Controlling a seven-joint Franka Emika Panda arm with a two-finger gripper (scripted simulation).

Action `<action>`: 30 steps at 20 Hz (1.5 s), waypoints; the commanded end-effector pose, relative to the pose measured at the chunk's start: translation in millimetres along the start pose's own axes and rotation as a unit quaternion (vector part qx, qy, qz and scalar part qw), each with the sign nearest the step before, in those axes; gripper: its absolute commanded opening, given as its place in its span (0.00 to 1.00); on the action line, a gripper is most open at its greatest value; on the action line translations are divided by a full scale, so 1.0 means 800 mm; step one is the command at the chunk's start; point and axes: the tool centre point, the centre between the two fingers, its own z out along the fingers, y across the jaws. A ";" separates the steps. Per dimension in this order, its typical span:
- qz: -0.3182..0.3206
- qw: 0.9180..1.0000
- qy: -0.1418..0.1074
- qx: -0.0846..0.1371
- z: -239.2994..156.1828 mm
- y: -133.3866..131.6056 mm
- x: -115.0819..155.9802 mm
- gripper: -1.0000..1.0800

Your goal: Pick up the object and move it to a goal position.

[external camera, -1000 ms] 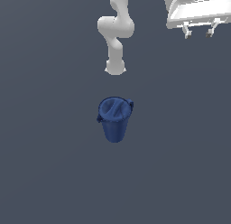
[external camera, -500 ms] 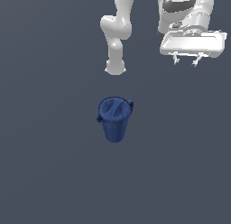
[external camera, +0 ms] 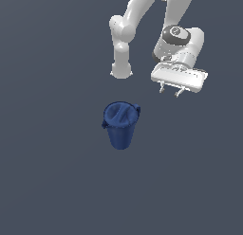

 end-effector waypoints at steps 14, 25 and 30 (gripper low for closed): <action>0.009 0.997 0.041 -0.070 0.095 0.097 -0.053 0.62; 0.016 0.995 0.043 -0.084 0.106 0.113 -0.046 0.62; 0.015 0.996 0.043 -0.082 0.107 0.112 -0.046 0.62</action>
